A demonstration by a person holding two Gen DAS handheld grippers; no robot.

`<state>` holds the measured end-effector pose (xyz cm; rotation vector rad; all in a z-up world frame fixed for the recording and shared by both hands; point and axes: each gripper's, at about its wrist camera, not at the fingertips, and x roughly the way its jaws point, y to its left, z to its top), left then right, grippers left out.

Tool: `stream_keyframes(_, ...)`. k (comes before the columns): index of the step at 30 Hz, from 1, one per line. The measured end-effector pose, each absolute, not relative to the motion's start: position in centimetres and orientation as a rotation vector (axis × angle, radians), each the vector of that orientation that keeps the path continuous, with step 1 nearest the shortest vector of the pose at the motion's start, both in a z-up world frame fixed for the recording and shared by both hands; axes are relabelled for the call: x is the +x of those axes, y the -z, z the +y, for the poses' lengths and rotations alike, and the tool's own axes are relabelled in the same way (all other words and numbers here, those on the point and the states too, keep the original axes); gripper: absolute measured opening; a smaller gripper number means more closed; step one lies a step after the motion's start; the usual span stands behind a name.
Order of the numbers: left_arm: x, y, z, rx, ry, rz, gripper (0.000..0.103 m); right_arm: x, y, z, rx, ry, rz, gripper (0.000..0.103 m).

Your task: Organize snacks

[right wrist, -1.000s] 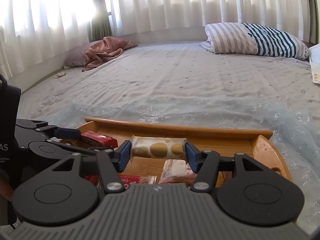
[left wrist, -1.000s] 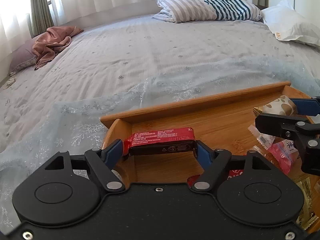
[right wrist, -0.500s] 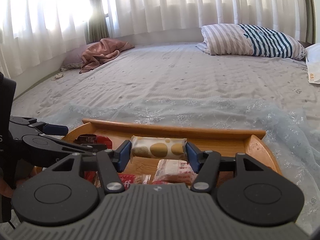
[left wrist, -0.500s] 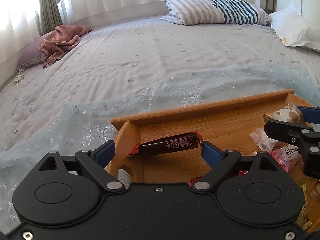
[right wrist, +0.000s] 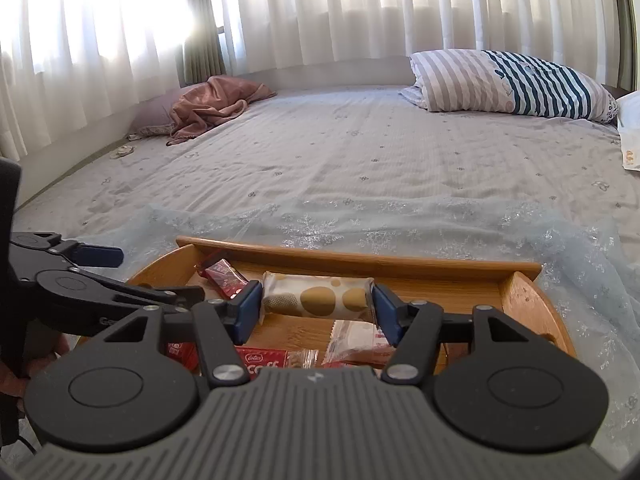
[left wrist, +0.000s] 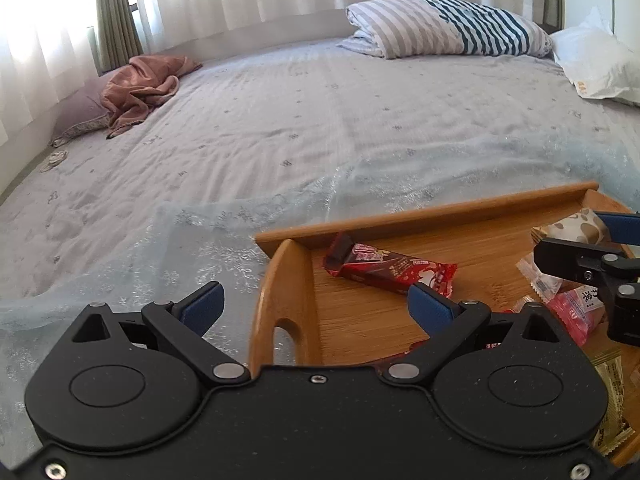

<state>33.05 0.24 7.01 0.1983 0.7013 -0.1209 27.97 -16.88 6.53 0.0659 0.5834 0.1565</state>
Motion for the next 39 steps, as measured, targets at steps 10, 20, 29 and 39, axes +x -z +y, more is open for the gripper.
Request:
stream_keyframes(10,28.1,-9.8,4.2,0.120,0.083,0.620,0.102,30.4,-4.9,-15.0,0.013,-0.171,0.646,0.066)
stream_keyframes(20,26.6,-9.8,5.0,0.141,0.065,0.603,0.102,32.5,-3.0,-11.1,-0.119,-0.185,0.702,0.075)
stream_keyframes(29,25.4,-10.3,5.1,0.137,0.077,0.603,0.102,31.6,-4.4,-11.4,-0.100,-0.147,0.664,0.096)
stream_keyframes(39,15.1,-8.6,2.9,-0.022,0.122,0.611,0.103,16.4,-7.3,-17.1,0.061,-0.086,0.525,0.103)
